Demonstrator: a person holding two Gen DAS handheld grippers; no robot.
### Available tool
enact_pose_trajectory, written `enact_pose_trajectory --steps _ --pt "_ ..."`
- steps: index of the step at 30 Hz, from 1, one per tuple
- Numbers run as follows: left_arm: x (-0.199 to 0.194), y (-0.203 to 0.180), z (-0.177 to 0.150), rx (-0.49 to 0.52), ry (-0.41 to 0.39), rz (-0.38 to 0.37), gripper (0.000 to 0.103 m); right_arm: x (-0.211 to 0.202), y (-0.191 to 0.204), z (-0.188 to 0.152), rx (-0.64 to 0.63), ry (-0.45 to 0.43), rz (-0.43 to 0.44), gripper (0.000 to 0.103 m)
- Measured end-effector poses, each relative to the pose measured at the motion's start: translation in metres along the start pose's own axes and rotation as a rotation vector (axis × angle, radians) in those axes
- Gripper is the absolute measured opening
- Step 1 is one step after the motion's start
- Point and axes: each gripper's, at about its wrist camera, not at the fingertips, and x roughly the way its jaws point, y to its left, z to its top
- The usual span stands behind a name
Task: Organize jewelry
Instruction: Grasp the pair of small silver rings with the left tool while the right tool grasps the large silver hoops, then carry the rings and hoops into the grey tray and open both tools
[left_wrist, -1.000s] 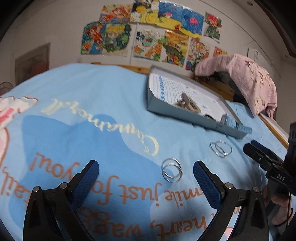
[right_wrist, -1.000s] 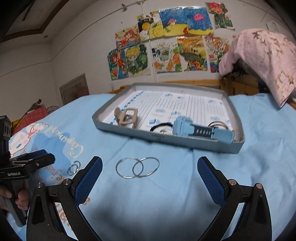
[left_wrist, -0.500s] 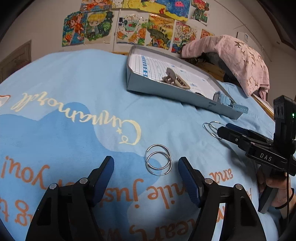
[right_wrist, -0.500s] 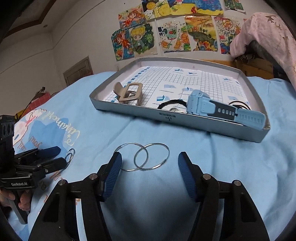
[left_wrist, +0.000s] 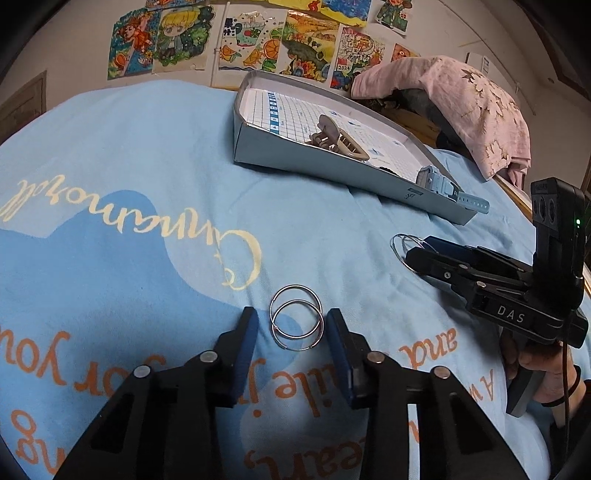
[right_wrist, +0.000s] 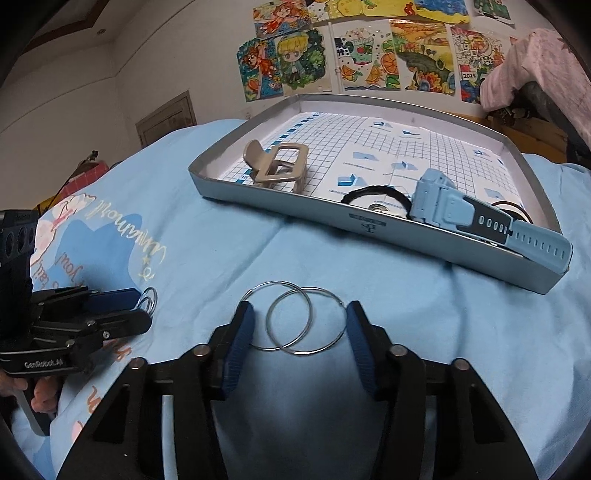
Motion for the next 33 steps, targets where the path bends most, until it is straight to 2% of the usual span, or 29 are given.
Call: enact_pose_trajectory --steps 2,18,27,33 --pt "0.001 0.000 0.000 -0.002 0.004 -0.004 0.028 0.001 0.002 0.000 -0.007 0.003 -0.002 0.040" --pt "-0.003 -0.001 0.001 -0.002 -0.008 -0.022 0.028 -0.001 0.012 -0.002 -0.058 0.008 -0.010 0.039" --pt "-0.020 -0.007 0.011 -0.001 -0.068 -0.051 0.028 -0.021 0.010 0.005 -0.051 -0.073 -0.001 0.039" --pt "-0.028 -0.015 0.038 -0.018 -0.111 -0.075 0.028 -0.039 0.008 0.016 -0.056 -0.144 -0.006 0.039"
